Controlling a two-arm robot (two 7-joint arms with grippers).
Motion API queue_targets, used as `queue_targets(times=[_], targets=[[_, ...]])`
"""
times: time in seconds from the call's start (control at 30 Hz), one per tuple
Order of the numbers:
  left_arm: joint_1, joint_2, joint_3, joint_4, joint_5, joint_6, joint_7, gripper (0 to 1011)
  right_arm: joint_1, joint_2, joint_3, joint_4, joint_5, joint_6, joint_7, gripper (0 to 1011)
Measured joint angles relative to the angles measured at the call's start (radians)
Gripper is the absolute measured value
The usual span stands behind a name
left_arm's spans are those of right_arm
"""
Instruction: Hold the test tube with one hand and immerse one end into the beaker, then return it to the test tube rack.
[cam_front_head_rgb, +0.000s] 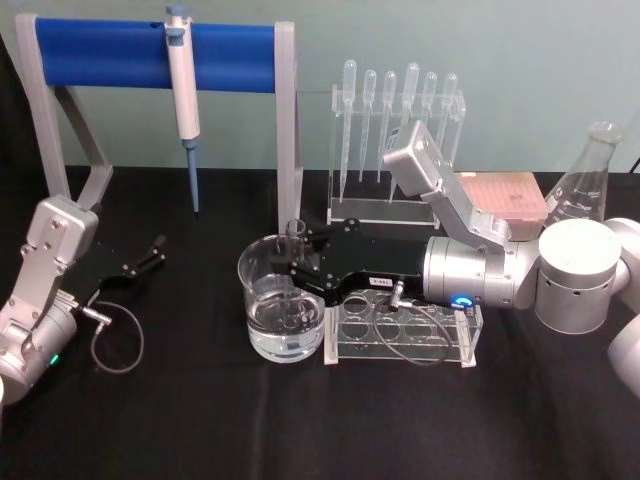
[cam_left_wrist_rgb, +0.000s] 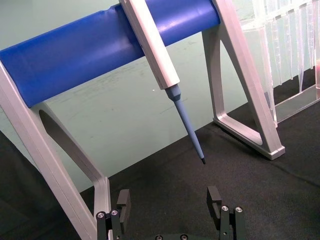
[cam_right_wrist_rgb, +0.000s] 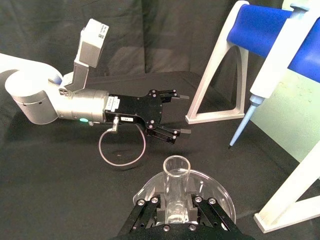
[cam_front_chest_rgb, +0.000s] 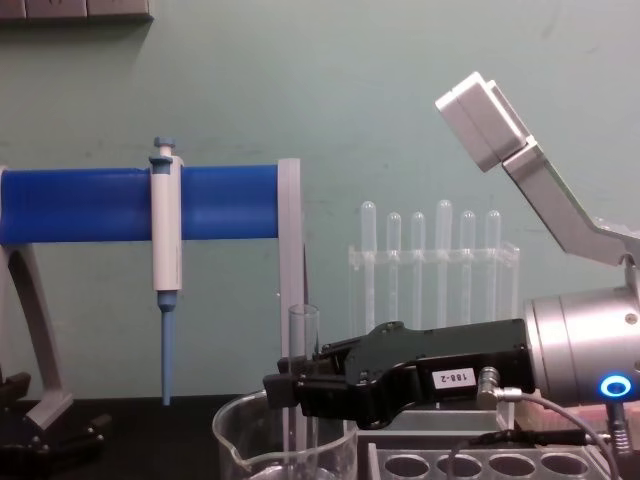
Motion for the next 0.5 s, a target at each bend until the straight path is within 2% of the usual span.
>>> queue_targets(times=[0.5], targets=[[0.0,0.0,0.0,0.0,0.0,0.0,0.0,1000,0.0,0.0,0.0,0.0,0.0,0.0,0.0,225]])
